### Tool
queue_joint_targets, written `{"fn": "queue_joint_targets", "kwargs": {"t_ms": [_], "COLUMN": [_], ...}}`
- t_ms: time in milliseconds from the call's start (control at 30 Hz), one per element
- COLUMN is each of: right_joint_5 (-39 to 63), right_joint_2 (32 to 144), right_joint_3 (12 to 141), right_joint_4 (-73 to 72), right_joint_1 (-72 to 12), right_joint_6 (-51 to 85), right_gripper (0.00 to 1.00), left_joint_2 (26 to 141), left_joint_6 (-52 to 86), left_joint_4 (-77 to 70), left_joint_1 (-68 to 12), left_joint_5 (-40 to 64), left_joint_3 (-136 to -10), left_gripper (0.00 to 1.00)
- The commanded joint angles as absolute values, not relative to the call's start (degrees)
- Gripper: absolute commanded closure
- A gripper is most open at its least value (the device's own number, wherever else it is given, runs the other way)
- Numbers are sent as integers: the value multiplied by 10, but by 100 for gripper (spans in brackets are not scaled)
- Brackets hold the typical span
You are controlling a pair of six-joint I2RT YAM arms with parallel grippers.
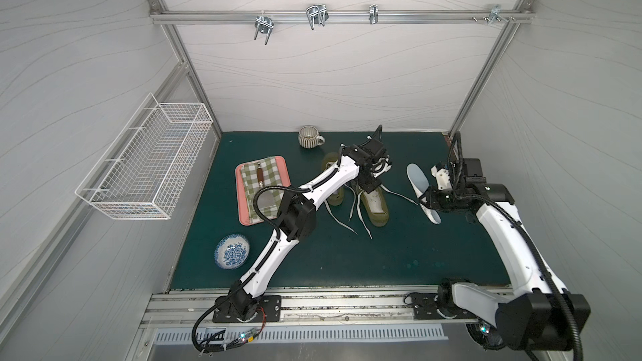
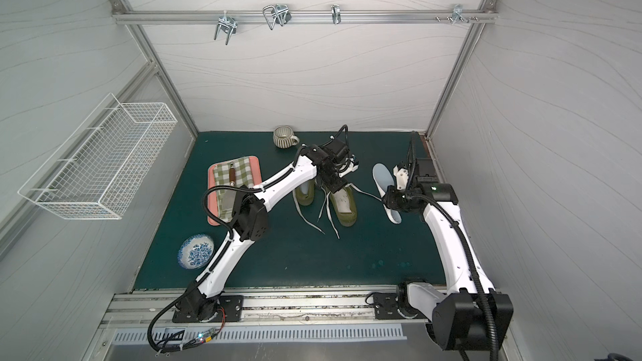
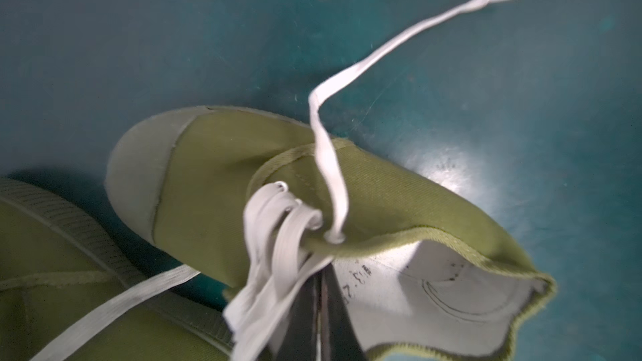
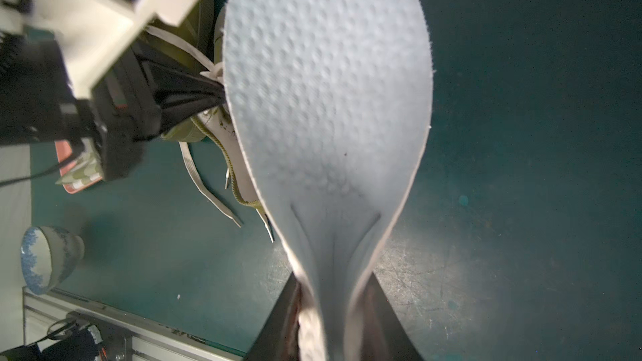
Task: Insert the insole into the shoe
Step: Pick up the shoe at the center of the board, then insert the insole into the shoe.
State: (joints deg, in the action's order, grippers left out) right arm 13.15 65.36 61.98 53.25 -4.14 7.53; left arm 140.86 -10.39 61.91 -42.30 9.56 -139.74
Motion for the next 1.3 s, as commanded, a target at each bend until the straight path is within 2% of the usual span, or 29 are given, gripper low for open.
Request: {"fn": "queue_joint_targets", "kwargs": {"t_ms": [0, 333, 567, 1100, 1267], "right_joint_5": [93, 26, 9, -4, -75], "right_joint_2": [660, 711, 741, 812, 841], "right_joint_3": [644, 685, 704, 731, 740], "right_joint_4": [587, 652, 692, 719, 730], "right_joint_1": [-61, -168, -215, -288, -317], "right_joint_6": [47, 29, 12, -10, -21], "right_gripper": [72, 72, 73, 74, 75], "left_joint_2": [1351, 1306, 1269, 1224, 1222], "left_joint_6": [-16, 91, 170, 226, 231], "left_joint_4": [577, 484, 353, 219, 201], "left_joint_1": [-393, -359, -355, -354, -355], "left_joint_5": [213, 295, 352, 380, 392], "left_joint_3": [-1377, -1287, -1175, -1060, -1034], "left_gripper": [100, 100, 100, 100, 100]}}
